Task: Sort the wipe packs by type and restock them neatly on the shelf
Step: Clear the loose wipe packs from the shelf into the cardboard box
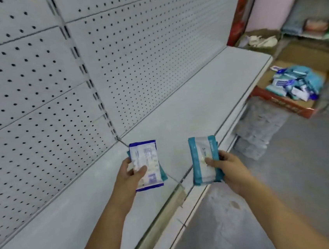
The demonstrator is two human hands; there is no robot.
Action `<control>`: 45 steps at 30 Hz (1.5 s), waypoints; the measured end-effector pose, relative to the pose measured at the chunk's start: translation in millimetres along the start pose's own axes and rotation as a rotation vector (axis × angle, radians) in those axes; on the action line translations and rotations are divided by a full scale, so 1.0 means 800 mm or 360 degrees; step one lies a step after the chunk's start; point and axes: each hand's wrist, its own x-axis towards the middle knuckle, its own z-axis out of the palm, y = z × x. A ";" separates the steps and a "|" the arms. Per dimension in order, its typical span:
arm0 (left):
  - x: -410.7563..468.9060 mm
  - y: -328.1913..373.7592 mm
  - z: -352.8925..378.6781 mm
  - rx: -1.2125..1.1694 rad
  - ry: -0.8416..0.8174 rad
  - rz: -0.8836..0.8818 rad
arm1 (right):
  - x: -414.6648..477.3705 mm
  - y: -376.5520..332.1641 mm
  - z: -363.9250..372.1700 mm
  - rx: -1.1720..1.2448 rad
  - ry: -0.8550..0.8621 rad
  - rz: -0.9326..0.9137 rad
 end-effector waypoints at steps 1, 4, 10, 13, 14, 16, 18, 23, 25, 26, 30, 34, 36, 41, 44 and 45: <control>-0.002 0.000 0.035 0.0016 -0.0062 0.0019 | -0.011 -0.001 -0.033 0.0051 0.0031 -0.0020; -0.011 -0.008 0.146 0.0090 -0.0212 0.0057 | -0.045 -0.004 -0.138 0.0184 0.0186 -0.0067; -0.037 -0.034 0.358 0.0131 -0.0532 0.0073 | -0.113 -0.015 -0.323 0.0413 0.0437 -0.0188; -0.059 -0.044 0.443 0.0143 -0.0673 0.0046 | -0.135 -0.015 -0.392 0.0495 0.0542 -0.0237; -0.061 -0.047 0.466 0.0160 -0.0719 0.0026 | -0.138 -0.013 -0.412 0.0528 0.0573 -0.0239; -0.058 -0.048 0.509 0.0212 -0.0768 -0.0004 | -0.139 -0.015 -0.448 0.0597 0.0614 -0.0241; -0.047 -0.047 0.552 0.0274 -0.0788 -0.0008 | -0.133 -0.020 -0.481 0.0610 0.0663 -0.0253; -0.001 -0.050 0.667 0.0270 -0.0907 -0.0073 | -0.090 -0.038 -0.563 0.0695 0.0821 -0.0208; 0.022 -0.050 0.719 0.0272 -0.0980 -0.0100 | -0.068 -0.051 -0.597 0.0702 0.0885 -0.0201; 0.033 -0.051 0.744 0.0285 -0.1009 -0.0105 | -0.059 -0.059 -0.614 0.0699 0.0916 -0.0198; 0.065 -0.049 0.837 0.0321 -0.1093 -0.0158 | -0.027 -0.090 -0.682 0.0727 0.0964 -0.0190; 0.098 -0.049 0.927 0.0358 -0.1109 -0.0212 | 0.012 -0.118 -0.753 0.0765 0.1001 -0.0216; 0.119 -0.053 0.976 0.0369 -0.1101 -0.0235 | 0.033 -0.130 -0.793 0.0777 0.1019 -0.0223; 0.155 -0.066 1.110 0.0340 -0.1065 -0.0241 | 0.086 -0.160 -0.917 0.0774 0.1013 -0.0255; 0.176 -0.060 1.186 0.0279 -0.0975 -0.0240 | 0.114 -0.187 -0.992 0.0760 0.0962 -0.0255; 0.183 -0.056 1.206 0.0260 -0.0940 -0.0228 | 0.123 -0.197 -1.013 0.0750 0.0932 -0.0249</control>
